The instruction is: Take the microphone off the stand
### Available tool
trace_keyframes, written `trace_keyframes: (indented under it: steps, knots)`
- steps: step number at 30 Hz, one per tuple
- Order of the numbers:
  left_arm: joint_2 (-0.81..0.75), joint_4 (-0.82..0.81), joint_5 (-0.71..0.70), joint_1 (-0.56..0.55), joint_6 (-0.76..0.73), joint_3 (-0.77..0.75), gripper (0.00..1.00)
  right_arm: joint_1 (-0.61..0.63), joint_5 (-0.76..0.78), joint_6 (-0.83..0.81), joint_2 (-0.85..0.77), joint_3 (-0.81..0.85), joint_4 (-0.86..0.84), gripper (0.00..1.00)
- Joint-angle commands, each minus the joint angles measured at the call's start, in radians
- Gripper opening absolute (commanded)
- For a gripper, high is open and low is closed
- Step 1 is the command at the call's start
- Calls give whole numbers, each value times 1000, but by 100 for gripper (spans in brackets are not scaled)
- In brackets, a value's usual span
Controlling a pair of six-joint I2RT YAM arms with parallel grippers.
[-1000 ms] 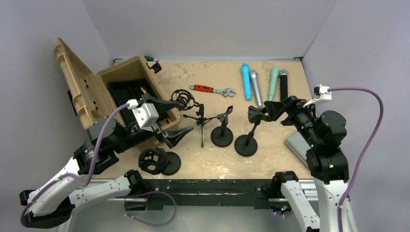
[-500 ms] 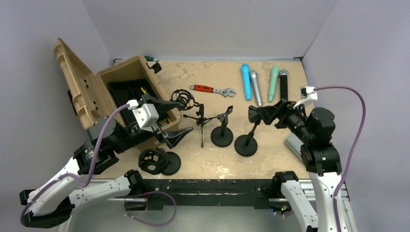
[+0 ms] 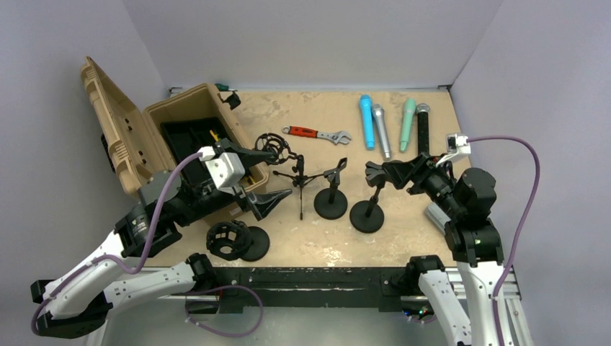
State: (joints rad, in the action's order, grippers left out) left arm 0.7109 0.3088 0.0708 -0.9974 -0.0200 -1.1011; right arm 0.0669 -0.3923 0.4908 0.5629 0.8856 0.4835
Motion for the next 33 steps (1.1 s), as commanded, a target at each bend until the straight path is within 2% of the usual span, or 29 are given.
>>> trace_keyframes:
  steps: [1, 7, 16, 28, 33]
  knots:
    - [12, -20, -9, -6, -14, -9, 88, 3, 28, -66, 13, -108, 207, 48]
    - [27, -19, -11, -7, -16, -8, 88, 2, 60, -20, 39, -126, 241, 51]
    - [31, -16, -21, -11, -22, -8, 88, 3, 26, 106, 37, -234, 141, 53]
    - [19, -11, -29, -18, -27, -9, 88, 3, 59, 106, 46, -204, 119, 54]
    - [18, -11, -34, -21, -30, -9, 88, 3, 103, 74, 58, -128, 130, 64]
